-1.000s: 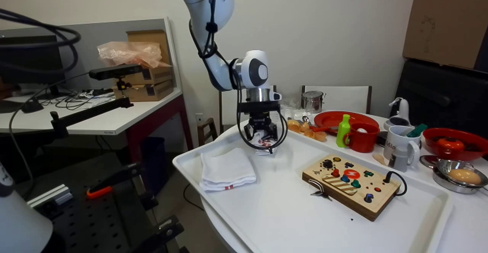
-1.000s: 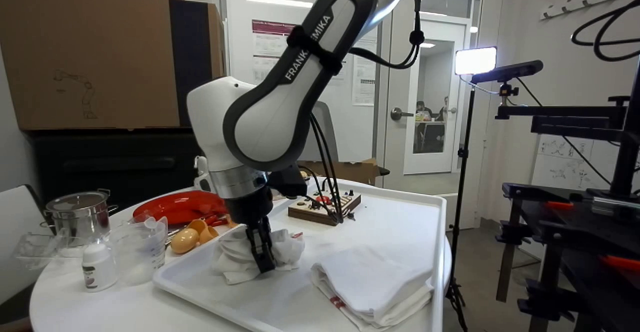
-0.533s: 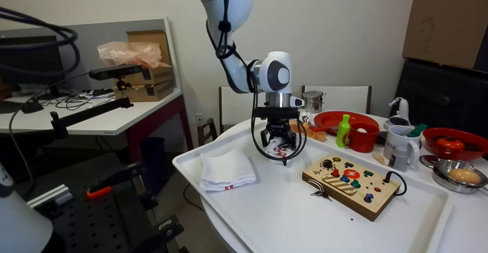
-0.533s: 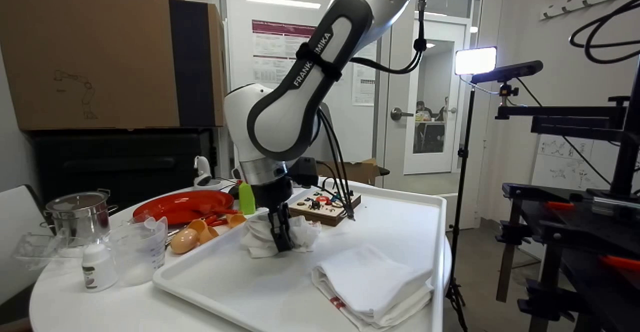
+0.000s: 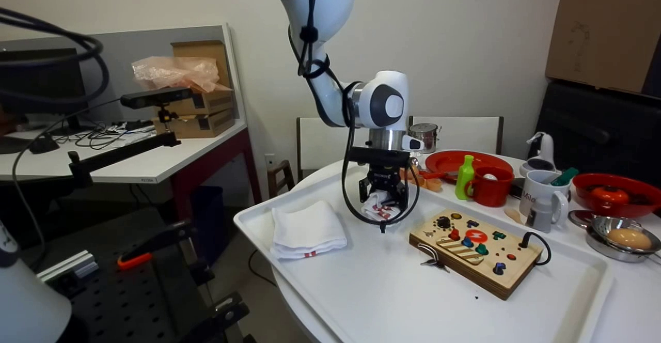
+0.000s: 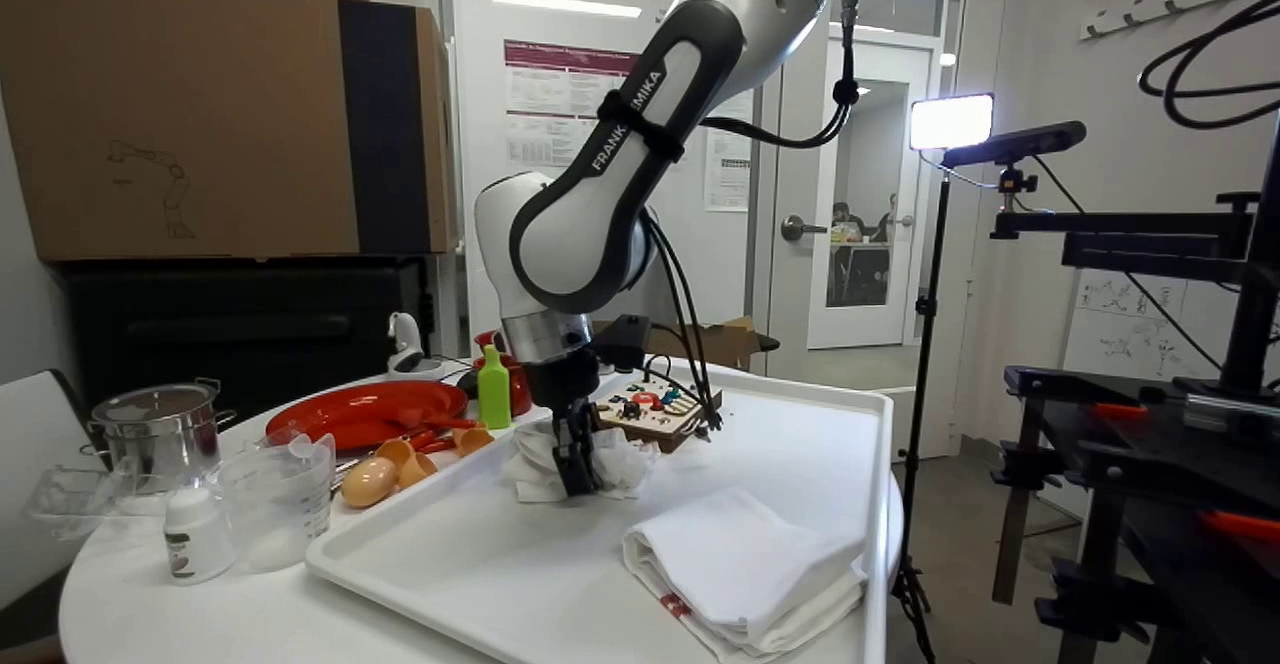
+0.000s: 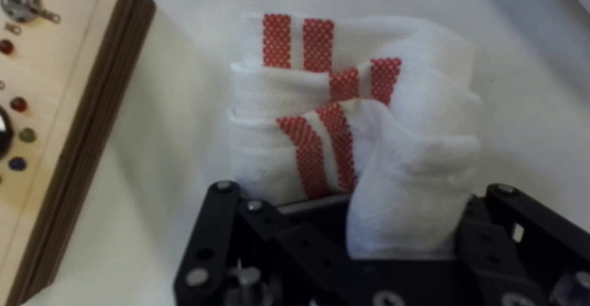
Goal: Use the white and red towel at the back to wipe the tray
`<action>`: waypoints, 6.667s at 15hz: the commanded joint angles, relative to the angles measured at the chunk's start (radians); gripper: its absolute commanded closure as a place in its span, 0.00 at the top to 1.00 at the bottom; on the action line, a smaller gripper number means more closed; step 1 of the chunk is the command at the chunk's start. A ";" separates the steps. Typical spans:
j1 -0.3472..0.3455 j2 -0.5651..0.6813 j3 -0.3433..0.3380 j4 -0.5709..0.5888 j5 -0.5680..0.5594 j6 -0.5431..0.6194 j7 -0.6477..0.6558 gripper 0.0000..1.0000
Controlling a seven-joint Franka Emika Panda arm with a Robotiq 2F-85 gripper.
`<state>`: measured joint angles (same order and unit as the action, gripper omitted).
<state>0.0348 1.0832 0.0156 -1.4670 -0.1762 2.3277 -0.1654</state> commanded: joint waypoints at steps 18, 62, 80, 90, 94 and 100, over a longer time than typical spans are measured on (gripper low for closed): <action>-0.072 -0.126 -0.032 -0.357 0.071 0.044 0.119 0.00; 0.128 -0.026 0.000 -0.010 -0.045 -0.013 0.014 0.00; 0.220 0.055 0.027 0.159 -0.133 -0.124 -0.105 0.00; 0.164 0.095 0.017 0.191 -0.109 -0.144 -0.082 0.00; 0.123 0.103 -0.004 0.188 -0.102 -0.156 -0.063 0.00; 0.041 0.103 -0.043 0.176 -0.077 -0.169 -0.004 0.00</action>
<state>0.1056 1.1513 -0.0067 -1.3150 -0.2765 2.1696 -0.2027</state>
